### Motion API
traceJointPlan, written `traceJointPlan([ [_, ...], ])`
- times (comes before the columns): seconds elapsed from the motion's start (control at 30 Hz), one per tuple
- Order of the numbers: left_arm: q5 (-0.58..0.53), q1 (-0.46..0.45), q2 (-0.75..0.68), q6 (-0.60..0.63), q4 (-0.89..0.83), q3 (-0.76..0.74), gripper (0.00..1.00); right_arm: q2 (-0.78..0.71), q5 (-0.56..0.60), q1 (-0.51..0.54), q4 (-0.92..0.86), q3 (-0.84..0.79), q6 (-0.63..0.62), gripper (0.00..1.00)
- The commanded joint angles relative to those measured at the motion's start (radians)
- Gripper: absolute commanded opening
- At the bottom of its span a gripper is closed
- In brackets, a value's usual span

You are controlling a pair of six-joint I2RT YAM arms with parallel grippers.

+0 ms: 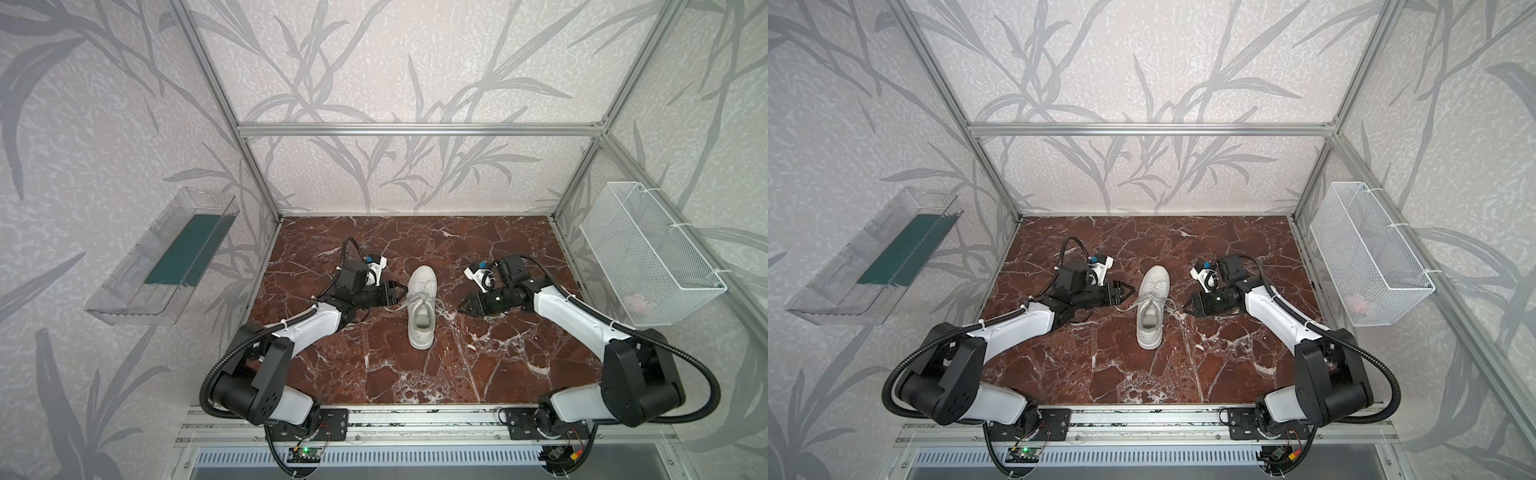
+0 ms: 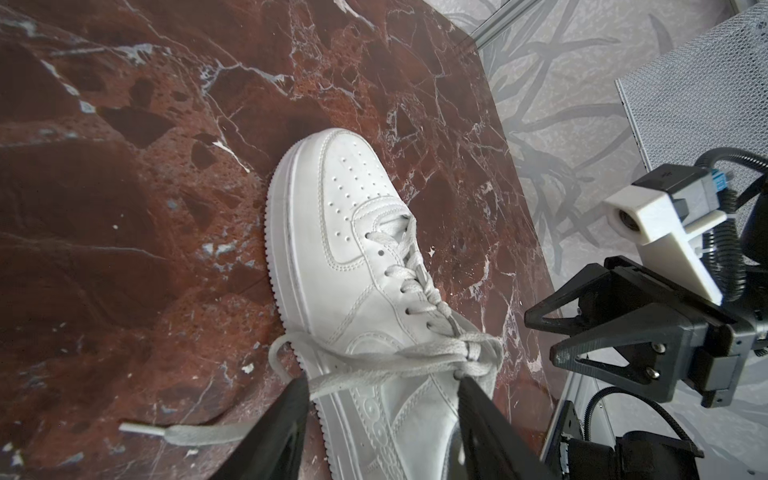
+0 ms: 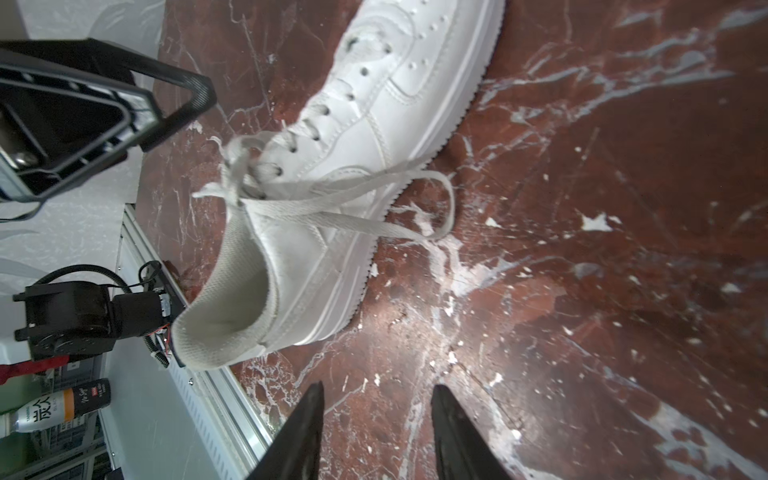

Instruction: Tie the shoes

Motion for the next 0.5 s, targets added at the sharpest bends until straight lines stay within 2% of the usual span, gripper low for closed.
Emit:
traceJointPlan([
  [0.0,0.038,-0.027,-0.038,-0.015,0.014,-0.02,0.57,0.017,-0.022,0.041,0.045,0.06,0.058,0.43],
  [0.23,0.053,-0.081,-0.033,-0.054,0.069,-0.043,0.55,0.074,-0.015,0.116,0.071,0.12,0.09,0.41],
  [0.47,0.053,-0.097,-0.023,-0.08,0.103,-0.043,0.52,0.122,-0.024,0.148,0.1,0.155,0.11,0.4],
])
